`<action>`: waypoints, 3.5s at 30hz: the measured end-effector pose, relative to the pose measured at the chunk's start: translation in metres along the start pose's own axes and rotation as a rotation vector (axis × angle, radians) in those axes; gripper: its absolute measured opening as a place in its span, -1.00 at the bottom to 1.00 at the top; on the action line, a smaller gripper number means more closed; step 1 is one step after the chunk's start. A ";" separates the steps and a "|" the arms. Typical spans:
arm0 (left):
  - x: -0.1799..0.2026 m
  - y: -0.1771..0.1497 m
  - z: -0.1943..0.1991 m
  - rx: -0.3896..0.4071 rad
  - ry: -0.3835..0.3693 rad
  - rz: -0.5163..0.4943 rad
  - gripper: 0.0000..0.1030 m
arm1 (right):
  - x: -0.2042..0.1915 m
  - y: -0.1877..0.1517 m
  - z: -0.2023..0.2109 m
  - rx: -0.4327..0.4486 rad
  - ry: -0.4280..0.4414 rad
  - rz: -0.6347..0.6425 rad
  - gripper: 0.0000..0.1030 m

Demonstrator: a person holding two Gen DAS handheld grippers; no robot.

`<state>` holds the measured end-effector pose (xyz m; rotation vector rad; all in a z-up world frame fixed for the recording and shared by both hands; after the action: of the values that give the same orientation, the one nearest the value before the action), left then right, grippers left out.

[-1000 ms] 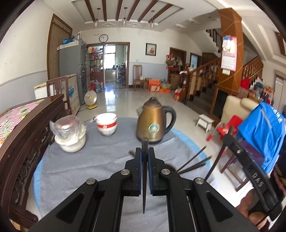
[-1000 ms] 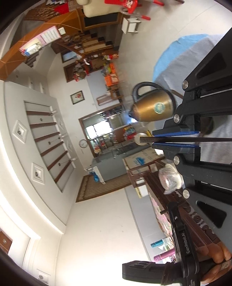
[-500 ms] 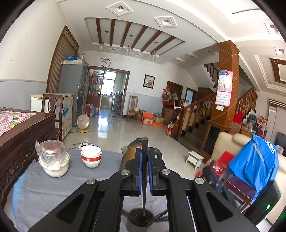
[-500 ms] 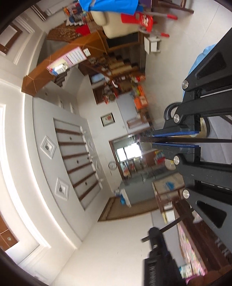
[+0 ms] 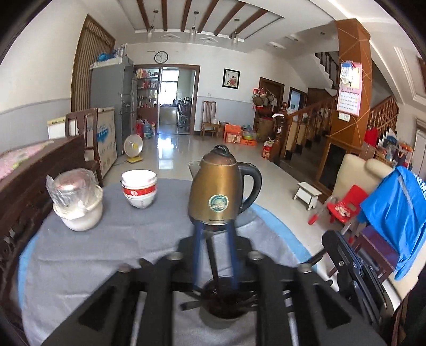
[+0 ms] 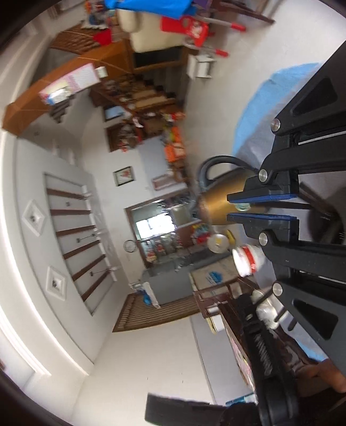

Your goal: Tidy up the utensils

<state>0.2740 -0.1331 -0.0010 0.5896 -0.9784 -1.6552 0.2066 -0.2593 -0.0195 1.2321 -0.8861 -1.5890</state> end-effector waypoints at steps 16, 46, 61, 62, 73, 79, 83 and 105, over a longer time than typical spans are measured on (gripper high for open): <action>-0.041 -0.059 0.105 -0.034 0.246 -0.160 0.67 | 0.042 -0.002 0.085 -0.042 0.070 -0.179 0.12; -0.097 -0.133 0.207 -0.075 0.468 -0.180 0.81 | -0.040 -0.071 0.190 -0.303 0.029 0.037 0.18; -0.125 -0.147 0.231 -0.078 0.506 -0.132 0.81 | -0.067 -0.089 0.198 -0.348 0.003 0.055 0.18; -0.127 -0.147 0.233 -0.077 0.507 -0.126 0.81 | -0.069 -0.089 0.199 -0.348 0.003 0.055 0.18; -0.133 -0.145 0.248 -0.056 0.522 -0.108 0.81 | -0.083 -0.087 0.207 -0.334 0.008 0.063 0.18; -0.135 -0.145 0.251 -0.050 0.529 -0.108 0.81 | -0.087 -0.088 0.210 -0.334 0.018 0.061 0.18; -0.136 -0.146 0.251 -0.050 0.532 -0.104 0.81 | -0.088 -0.088 0.209 -0.337 0.021 0.060 0.18; -0.135 -0.148 0.253 -0.050 0.528 -0.108 0.81 | -0.087 -0.089 0.210 -0.331 0.017 0.048 0.18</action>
<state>0.0371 0.0851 -0.0010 0.9963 -0.5249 -1.4974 -0.0093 -0.1458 -0.0226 0.9809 -0.6070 -1.6083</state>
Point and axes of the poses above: each gripper's, at about its wrist camera, not at the fingertips, and z roughly against the way its jaws point, x to its right, y to its top, the point moved 6 cm from there along -z, roughly the way its jaws point, and after that the axes turned 6 degrees about -x, right-handed, at the moved point
